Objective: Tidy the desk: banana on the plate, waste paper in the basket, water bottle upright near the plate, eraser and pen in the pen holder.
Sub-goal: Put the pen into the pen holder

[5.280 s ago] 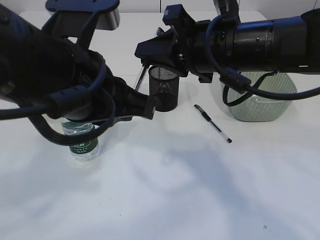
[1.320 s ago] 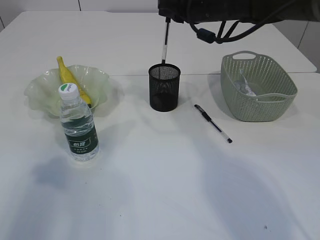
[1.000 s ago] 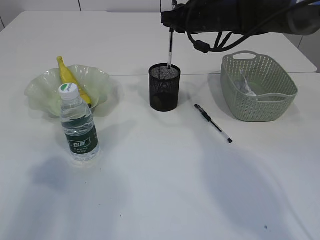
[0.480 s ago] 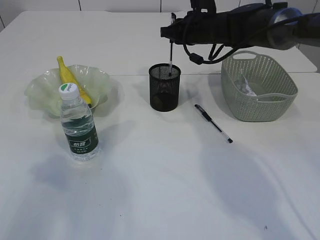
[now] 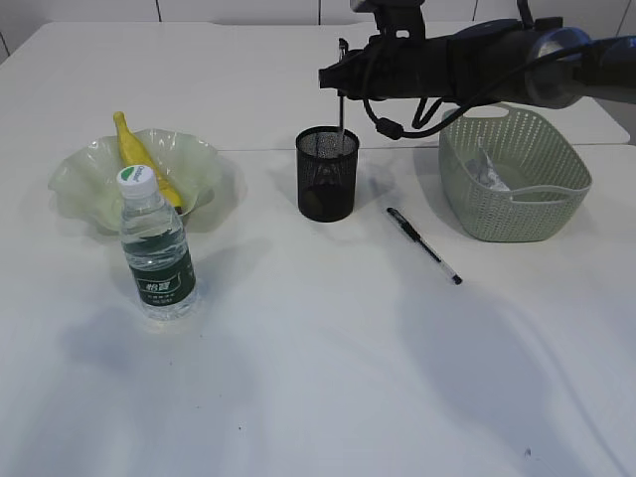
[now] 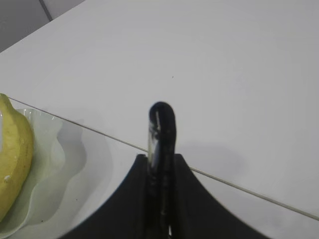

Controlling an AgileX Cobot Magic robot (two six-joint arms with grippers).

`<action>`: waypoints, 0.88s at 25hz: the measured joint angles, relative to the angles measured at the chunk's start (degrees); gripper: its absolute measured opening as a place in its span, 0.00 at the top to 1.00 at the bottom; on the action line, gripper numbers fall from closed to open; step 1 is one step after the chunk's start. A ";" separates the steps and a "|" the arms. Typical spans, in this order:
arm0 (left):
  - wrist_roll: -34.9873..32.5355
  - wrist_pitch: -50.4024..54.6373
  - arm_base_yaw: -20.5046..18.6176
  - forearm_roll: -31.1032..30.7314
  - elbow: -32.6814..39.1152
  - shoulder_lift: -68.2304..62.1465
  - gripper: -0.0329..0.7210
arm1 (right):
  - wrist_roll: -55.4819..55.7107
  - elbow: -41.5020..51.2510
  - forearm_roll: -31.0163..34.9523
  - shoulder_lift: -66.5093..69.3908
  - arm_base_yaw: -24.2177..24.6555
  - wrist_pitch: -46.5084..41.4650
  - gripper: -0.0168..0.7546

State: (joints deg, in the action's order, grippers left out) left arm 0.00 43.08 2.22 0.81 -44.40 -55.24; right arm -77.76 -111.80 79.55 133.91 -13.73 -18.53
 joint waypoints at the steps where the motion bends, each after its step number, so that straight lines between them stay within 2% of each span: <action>1: 0.00 0.00 0.00 0.10 0.00 0.00 0.36 | -0.09 0.00 0.00 0.00 0.00 0.00 0.90; 13: 0.00 0.00 0.00 0.10 0.00 0.00 0.38 | -0.63 0.00 0.00 0.33 0.00 -0.65 0.89; 22: 0.00 0.00 0.00 0.10 0.00 0.00 0.38 | -0.68 0.00 0.00 0.33 0.00 -0.65 0.77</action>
State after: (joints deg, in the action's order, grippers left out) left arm 0.00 43.08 2.22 0.91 -44.40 -55.24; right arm -78.44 -111.80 79.55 134.24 -13.73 -19.18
